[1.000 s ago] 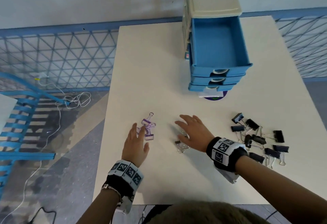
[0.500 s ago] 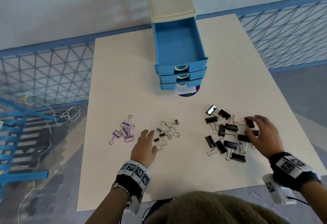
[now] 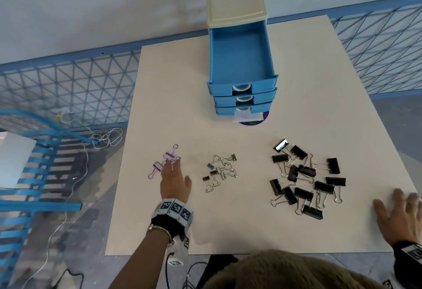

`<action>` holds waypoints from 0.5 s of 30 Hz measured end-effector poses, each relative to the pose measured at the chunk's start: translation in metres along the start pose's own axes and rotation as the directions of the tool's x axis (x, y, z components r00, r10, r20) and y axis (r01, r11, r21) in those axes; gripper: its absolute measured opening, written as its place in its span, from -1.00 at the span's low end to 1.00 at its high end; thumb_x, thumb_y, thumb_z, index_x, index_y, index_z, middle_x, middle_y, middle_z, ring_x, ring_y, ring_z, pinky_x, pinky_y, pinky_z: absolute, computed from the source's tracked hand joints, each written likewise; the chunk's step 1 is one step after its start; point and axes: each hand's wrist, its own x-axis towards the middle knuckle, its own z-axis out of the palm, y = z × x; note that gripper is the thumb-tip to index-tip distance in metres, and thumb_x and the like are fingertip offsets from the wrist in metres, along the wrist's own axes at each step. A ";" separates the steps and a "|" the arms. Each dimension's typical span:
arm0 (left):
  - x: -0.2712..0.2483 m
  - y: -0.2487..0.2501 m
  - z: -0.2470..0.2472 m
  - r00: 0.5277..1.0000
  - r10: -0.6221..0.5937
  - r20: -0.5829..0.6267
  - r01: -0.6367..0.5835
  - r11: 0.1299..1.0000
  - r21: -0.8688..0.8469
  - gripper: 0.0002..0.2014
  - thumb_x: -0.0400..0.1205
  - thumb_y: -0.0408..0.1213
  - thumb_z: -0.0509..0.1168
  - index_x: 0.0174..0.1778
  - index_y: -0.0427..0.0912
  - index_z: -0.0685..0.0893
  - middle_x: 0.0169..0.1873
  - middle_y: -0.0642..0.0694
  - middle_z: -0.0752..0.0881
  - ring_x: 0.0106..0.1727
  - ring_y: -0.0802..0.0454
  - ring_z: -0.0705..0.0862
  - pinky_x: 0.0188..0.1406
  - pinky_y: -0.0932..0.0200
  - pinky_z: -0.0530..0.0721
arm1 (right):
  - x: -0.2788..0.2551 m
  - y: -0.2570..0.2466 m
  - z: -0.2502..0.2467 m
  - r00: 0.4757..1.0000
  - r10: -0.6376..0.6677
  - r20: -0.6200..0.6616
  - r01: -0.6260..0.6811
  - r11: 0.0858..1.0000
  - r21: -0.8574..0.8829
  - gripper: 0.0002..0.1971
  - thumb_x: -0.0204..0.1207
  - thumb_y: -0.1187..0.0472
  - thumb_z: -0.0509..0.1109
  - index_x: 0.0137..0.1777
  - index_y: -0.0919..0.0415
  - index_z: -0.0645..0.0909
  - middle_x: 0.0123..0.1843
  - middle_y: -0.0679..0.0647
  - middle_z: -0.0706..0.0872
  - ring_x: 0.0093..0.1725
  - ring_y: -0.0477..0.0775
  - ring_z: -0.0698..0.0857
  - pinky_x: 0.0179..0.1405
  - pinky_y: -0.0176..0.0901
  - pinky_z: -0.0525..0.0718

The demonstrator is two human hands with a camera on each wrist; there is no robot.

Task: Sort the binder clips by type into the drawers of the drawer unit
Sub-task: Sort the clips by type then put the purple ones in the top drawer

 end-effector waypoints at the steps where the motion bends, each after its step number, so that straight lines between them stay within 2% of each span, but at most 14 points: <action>1: 0.006 -0.005 -0.004 1.000 -0.018 -0.024 0.017 1.000 -0.014 -0.45 0.55 -0.36 0.28 0.47 -0.23 0.30 0.47 -0.32 0.30 0.46 -0.30 0.30 0.25 -0.19 0.51 | 0.002 0.003 0.003 1.000 0.011 0.021 -0.011 1.000 0.004 -0.04 0.24 -0.45 -0.15 0.47 0.27 0.14 0.56 0.47 0.12 0.52 0.49 0.14 0.46 0.47 0.19; 4: 0.024 -0.018 -0.013 0.998 -0.057 -0.035 0.055 0.997 -0.053 -0.46 0.52 -0.41 0.28 0.44 -0.20 0.34 0.42 -0.33 0.31 0.39 -0.31 0.34 0.24 -0.21 0.50 | 0.011 0.013 0.010 0.996 0.042 0.078 -0.046 0.998 0.045 0.09 0.13 -0.65 -0.28 0.42 0.22 0.14 0.51 0.43 0.19 0.47 0.52 0.21 0.39 0.51 0.29; 7: 0.038 -0.025 -0.020 0.999 -0.046 0.003 0.046 0.998 -0.037 -0.43 0.53 -0.38 0.29 0.47 -0.14 0.32 0.48 -0.28 0.25 0.45 -0.27 0.28 0.23 -0.20 0.53 | 0.017 0.018 0.015 0.991 0.056 0.123 -0.064 0.996 0.060 0.12 0.10 -0.67 -0.32 0.43 0.21 0.13 0.50 0.43 0.21 0.46 0.52 0.21 0.39 0.51 0.30; 12: 0.054 -0.030 -0.023 0.991 0.053 0.120 -0.067 0.991 0.112 -0.42 0.60 -0.30 0.24 0.54 -0.06 0.22 0.56 -0.19 0.16 0.55 -0.17 0.18 0.27 -0.15 0.53 | 0.025 0.026 0.018 0.982 0.072 0.172 -0.082 0.995 0.054 0.16 0.07 -0.69 -0.31 0.47 0.20 0.13 0.55 0.41 0.17 0.52 0.47 0.16 0.43 0.49 0.26; 15: 0.060 -0.030 -0.023 0.976 0.068 0.206 -0.100 0.984 0.149 -0.49 0.59 -0.34 0.21 0.48 -0.07 0.33 0.48 -0.20 0.29 0.43 -0.19 0.35 0.16 -0.11 0.58 | 0.025 0.028 0.021 0.980 0.082 0.180 -0.096 0.993 0.068 0.16 0.06 -0.70 -0.30 0.47 0.17 0.10 0.57 0.39 0.15 0.52 0.47 0.16 0.43 0.50 0.25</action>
